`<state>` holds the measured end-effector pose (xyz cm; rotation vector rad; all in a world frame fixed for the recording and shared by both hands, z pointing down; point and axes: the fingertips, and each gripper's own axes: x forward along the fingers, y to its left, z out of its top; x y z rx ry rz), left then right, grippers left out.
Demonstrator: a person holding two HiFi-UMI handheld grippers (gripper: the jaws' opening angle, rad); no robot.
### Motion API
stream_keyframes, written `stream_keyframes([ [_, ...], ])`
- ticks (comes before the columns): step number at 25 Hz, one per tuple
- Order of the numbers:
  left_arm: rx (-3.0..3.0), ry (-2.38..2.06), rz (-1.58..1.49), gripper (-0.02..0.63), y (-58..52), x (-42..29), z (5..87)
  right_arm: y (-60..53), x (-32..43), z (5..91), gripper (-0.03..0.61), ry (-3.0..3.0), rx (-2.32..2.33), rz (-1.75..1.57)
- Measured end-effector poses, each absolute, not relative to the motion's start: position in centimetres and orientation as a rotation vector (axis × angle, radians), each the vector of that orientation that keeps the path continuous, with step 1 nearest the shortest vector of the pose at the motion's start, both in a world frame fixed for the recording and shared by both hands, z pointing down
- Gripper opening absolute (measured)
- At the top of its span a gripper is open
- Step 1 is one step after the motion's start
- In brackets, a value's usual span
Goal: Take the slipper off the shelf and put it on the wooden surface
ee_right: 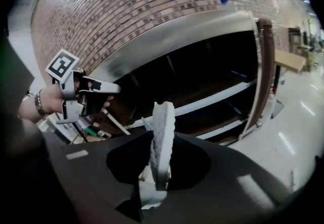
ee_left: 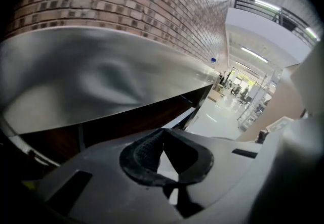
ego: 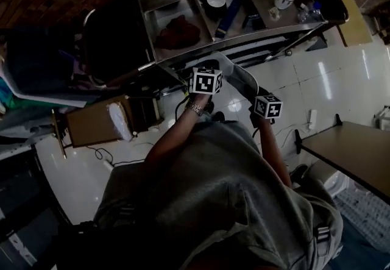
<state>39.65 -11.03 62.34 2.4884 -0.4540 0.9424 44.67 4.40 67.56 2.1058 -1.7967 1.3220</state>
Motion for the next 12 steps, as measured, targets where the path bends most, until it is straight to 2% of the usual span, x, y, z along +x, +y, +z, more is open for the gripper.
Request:
stream_keyframes([
  [6, 2.327, -0.791, 0.856, 0.005, -14.3, 31.0, 63.2, 0.4, 37.8, 66.8, 0.074, -2.190, 1.470, 1.185],
  [12, 2.107, -1.162, 0.755, 0.005, -13.3, 21.0, 64.9, -5.1, 28.2, 67.4, 0.074, -2.374, 1.161, 1.069],
])
